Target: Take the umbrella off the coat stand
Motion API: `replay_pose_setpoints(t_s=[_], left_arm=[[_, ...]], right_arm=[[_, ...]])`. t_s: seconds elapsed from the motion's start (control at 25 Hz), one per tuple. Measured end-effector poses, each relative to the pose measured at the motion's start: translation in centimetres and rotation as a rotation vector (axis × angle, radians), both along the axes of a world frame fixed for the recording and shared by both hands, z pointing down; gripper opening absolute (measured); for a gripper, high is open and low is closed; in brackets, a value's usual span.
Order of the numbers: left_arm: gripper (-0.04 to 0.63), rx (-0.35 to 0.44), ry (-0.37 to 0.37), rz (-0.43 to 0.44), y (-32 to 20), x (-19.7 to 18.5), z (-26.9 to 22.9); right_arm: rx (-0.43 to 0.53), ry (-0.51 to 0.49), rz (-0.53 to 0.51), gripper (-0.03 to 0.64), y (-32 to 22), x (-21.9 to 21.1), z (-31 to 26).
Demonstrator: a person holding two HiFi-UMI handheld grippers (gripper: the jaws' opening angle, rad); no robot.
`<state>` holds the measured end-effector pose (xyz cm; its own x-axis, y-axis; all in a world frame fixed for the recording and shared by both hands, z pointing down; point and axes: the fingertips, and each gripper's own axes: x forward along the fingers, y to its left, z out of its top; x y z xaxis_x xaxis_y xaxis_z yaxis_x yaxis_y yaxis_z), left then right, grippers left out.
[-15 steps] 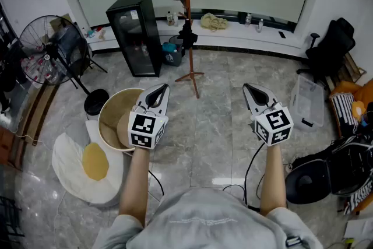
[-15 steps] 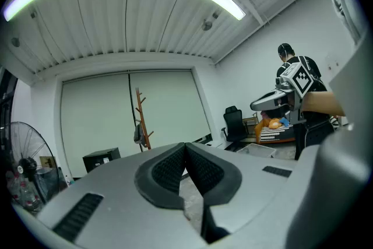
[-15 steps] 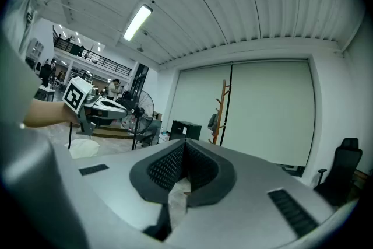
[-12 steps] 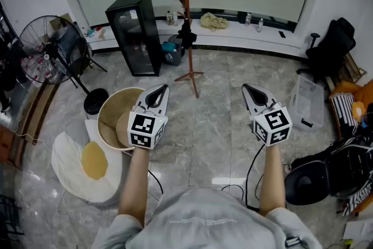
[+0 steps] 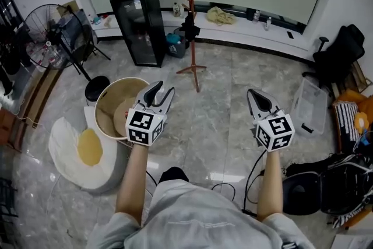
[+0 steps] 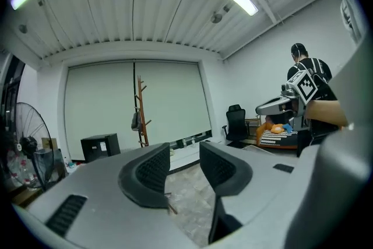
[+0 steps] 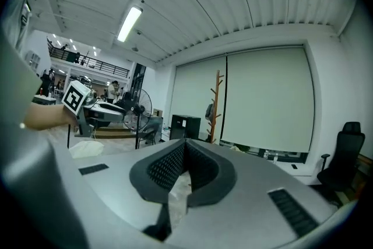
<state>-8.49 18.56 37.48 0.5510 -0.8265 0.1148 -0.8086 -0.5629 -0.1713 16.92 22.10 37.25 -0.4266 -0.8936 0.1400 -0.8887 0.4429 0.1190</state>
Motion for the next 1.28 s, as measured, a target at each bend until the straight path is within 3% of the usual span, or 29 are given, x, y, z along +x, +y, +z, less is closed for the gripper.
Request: replay_pose_setpoints(t_s=[0.16, 0.36, 0.6, 0.88, 1.28], left_arm=[[0.178, -0.04, 0.018, 0.006, -1.5, 0.5, 1.3], [0.178, -0.064, 0.007, 0.004, -7.6, 0.6, 3.7], [0.178, -0.085, 0.017, 0.017, -20.9, 0.7, 5.5], [0.178, -0.07, 0.032, 0.059, -37.4, 1.1, 4.4], [0.197, -0.153, 0.006, 0.053, -52.7, 1.5, 8.1]], right_arm=[[-0.042, 0.007, -0.021, 0.014, -1.5, 0.3, 1.8], [-0.059, 0.045, -0.025, 0.014, -6.9, 0.0, 3.6], [-0.089, 0.078, -0.026, 0.014, -18.7, -0.2, 4.5], [-0.077, 0.051, -0.022, 0.014, -33.5, -1.0, 2.6], [-0.103, 0.013, -0.017, 0.014, -47.0, -1.5, 3.9]])
